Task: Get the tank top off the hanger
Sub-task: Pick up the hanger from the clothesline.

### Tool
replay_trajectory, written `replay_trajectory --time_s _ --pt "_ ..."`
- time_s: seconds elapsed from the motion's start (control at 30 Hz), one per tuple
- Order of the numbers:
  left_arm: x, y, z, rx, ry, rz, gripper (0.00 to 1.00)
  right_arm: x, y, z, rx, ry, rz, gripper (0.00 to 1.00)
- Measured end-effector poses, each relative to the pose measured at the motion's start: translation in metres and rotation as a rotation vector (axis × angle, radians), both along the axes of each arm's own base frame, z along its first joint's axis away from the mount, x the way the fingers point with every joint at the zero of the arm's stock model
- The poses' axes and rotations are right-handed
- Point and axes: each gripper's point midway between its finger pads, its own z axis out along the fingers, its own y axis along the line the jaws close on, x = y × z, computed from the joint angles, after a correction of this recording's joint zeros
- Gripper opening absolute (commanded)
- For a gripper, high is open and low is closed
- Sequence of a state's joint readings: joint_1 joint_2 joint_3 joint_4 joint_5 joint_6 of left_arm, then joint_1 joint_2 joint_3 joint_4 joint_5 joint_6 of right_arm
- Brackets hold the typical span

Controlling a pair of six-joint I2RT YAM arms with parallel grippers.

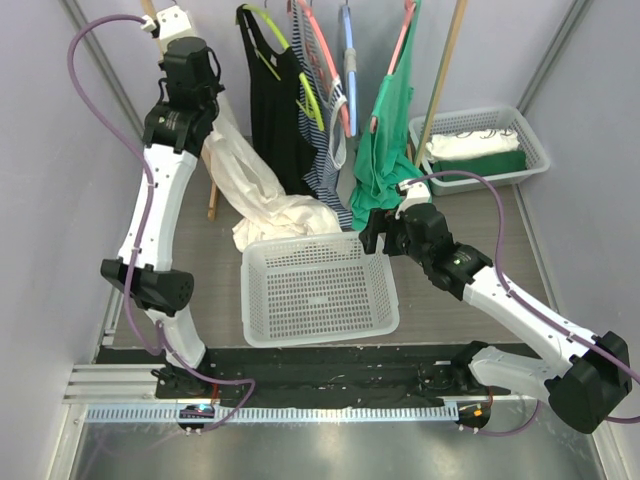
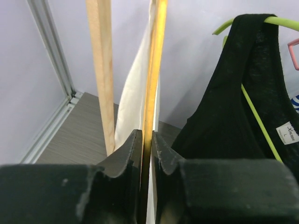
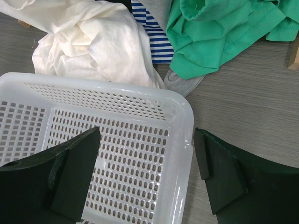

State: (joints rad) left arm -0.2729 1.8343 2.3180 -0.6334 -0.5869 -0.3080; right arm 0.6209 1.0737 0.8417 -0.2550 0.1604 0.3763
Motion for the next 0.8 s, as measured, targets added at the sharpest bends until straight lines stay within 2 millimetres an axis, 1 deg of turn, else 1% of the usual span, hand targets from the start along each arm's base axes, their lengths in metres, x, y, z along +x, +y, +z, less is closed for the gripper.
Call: replay_trajectory --time_s 0.1,0.17,0.2,0.27,0.3,0.37,0.4,0.47,0.5,0.67,0.8 --pt "-0.006 0.005 0.008 0.003 -0.011 0.001 0.07 -0.001 0.001 0.0 0.004 0.003 0.003 0.81" --pt "-0.008 0.005 0.009 0.006 -0.01 -0.003 0.06 -0.001 0.001 0.0 0.006 0.003 0.003 0.77" --pt "-0.008 0.005 0.009 0.01 -0.008 -0.006 0.03 -0.001 0.001 0.0 0.007 0.004 0.002 0.72" --pt "-0.007 0.004 0.007 0.015 -0.004 -0.017 0.0 -0.001 0.001 0.0 0.011 0.005 0.0 0.67" --pt "-0.006 0.004 0.007 0.016 -0.004 -0.022 0.0 -0.001 0.001 0.0 0.013 0.006 -0.002 0.63" --pt "-0.005 0.005 0.007 0.016 -0.004 -0.031 0.0 -0.001 0.001 0.001 0.016 0.007 -0.003 0.59" --pt "-0.004 0.005 0.007 0.016 -0.004 -0.034 0.0 -0.001 0.001 0.001 0.017 0.007 -0.004 0.55" --pt "-0.003 0.008 0.006 0.016 -0.003 -0.037 0.0 -0.001 0.001 0.001 0.018 0.006 -0.005 0.53" --pt "-0.003 0.009 0.006 0.016 -0.002 -0.039 0.0 -0.001 0.001 0.001 0.019 0.007 -0.005 0.49" --pt "-0.001 0.015 0.006 0.032 0.003 -0.052 0.0 -0.001 0.001 0.001 0.021 0.008 -0.006 0.44" --pt "0.001 0.006 0.01 0.052 -0.002 -0.122 0.0 -0.001 0.002 0.001 0.022 0.008 -0.006 0.42"
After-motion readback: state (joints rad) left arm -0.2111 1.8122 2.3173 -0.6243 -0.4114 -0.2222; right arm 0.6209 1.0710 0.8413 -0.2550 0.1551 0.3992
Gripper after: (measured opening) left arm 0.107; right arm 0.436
